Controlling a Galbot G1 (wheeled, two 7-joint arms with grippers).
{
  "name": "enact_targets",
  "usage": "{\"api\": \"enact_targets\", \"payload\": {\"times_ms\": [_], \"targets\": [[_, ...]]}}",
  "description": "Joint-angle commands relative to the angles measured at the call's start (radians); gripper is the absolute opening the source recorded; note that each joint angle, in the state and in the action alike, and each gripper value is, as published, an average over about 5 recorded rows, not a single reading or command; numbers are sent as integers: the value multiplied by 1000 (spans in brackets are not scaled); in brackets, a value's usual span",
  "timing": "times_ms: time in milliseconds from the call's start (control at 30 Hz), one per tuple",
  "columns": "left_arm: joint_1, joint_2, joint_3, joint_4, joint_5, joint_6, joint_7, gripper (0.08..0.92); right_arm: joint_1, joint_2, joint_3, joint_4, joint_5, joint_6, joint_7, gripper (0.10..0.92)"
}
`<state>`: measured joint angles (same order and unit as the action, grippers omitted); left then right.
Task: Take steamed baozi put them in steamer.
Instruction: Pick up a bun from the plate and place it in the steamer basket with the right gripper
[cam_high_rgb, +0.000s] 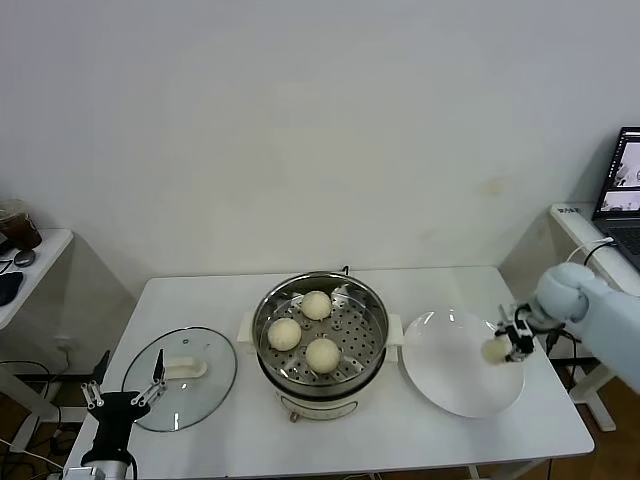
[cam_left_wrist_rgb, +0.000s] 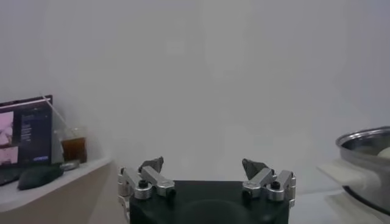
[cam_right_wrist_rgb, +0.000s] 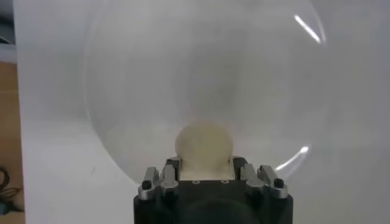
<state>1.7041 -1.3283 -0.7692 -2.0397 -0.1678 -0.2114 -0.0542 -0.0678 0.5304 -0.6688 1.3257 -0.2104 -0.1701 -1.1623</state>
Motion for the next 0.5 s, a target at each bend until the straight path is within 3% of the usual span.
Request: {"api": "enact_targets", "payload": {"times_ms": [33,233,500], "targets": [[-21,7,11,1,-3,6,2,823,588,-26,-467,203,339,-122,39,518],[-34,19,16,6,-6,8,3,823,880,142,-697,338,602,-266,124,518],[-49,25,16,19,-7,7,3,823,874,384,-728,356,784,-436,249,524]]}}
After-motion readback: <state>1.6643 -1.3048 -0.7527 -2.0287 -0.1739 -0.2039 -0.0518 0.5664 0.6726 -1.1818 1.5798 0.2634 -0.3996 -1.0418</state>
